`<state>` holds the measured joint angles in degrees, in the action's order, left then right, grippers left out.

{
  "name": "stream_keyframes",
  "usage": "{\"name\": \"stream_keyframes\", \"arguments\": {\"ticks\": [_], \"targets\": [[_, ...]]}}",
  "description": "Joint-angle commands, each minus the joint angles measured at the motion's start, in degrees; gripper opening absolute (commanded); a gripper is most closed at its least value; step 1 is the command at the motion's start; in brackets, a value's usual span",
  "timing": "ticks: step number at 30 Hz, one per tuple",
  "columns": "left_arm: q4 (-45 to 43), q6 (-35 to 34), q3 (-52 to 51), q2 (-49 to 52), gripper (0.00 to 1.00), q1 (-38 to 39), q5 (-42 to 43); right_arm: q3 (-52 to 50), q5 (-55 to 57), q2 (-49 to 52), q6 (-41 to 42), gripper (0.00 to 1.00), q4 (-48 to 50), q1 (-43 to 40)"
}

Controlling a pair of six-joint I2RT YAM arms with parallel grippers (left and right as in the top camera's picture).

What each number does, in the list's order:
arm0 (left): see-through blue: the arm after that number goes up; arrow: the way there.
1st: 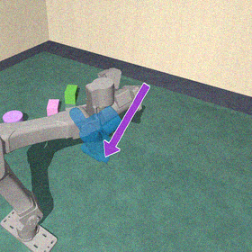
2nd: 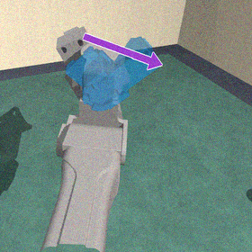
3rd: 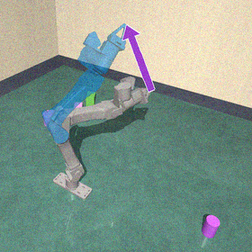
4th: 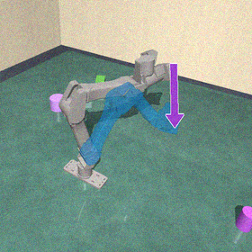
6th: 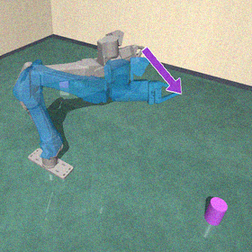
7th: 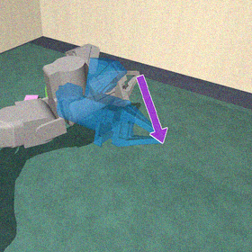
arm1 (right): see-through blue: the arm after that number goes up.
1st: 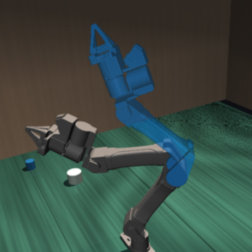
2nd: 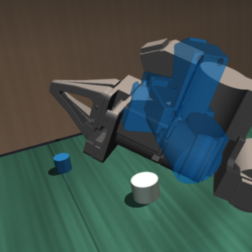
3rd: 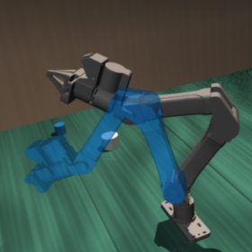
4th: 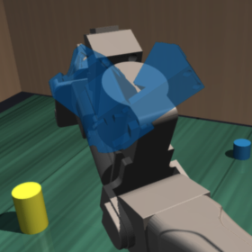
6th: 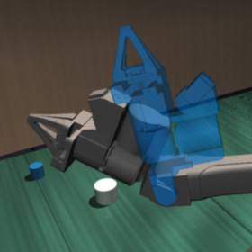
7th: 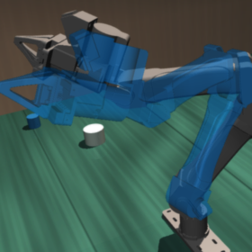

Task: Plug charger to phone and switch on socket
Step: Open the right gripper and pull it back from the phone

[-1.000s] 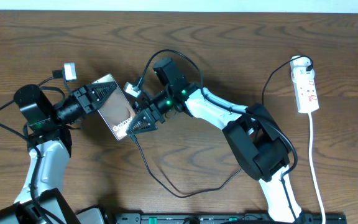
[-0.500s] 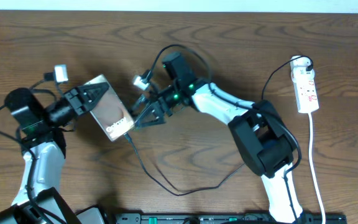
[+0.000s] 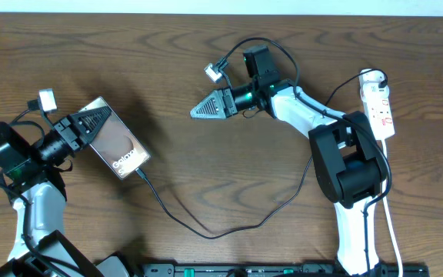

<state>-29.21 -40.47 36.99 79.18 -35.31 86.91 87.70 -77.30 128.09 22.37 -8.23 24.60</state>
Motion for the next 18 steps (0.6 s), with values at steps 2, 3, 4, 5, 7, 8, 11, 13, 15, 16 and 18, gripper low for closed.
{"name": "stream_keyframes", "arguments": {"ticks": [2,3,4,5,7,8,11,13,15,16,18], "targets": [[-0.46,-0.72,0.35,-0.15,0.07,-0.2,2.23,0.83,18.49,-3.37,-3.8,0.99,-14.23,-0.33],[-0.46,-0.7,0.35,-0.15,0.08,-0.2,2.23,0.85,23.56,-4.39,-5.64,0.99,-18.84,-0.33],[-0.46,-0.7,0.35,-0.15,0.07,-0.2,2.21,0.85,27.56,-5.35,-6.93,0.99,-22.38,-0.33],[-0.46,-0.7,0.35,-0.15,0.07,-0.2,2.21,0.85,32.26,-6.69,-7.98,0.99,-26.4,-0.26],[-0.46,-0.7,0.35,-0.15,0.07,-0.2,2.05,0.85,38.97,-8.79,-8.33,0.99,-31.71,-0.17],[-0.46,-0.68,0.35,-0.15,0.07,-0.2,1.99,0.85,42.62,-10.1,-8.31,0.99,-34.4,-0.17],[-0.46,-0.68,0.35,-0.13,0.07,-0.04,1.99,0.85,50.38,-13.86,-8.15,0.99,-39.91,-0.17],[-0.39,-0.46,0.33,-0.13,0.08,0.04,1.92,0.85,53.09,-16.22,-7.58,0.99,-41.66,-0.17],[0.02,-0.48,0.15,-0.13,0.07,0.04,1.31,0.85,54.07,-18.43,-7.39,0.99,-42.38,-0.17],[0.63,-0.48,-0.04,-0.13,0.07,0.04,0.59,0.85,54.12,-19.41,-7.39,0.99,-42.49,-0.17],[2.8,-0.46,-0.59,-0.13,0.08,0.13,-1.53,0.85,55.01,-21.84,-6.49,0.99,-42.8,-0.17]]}}
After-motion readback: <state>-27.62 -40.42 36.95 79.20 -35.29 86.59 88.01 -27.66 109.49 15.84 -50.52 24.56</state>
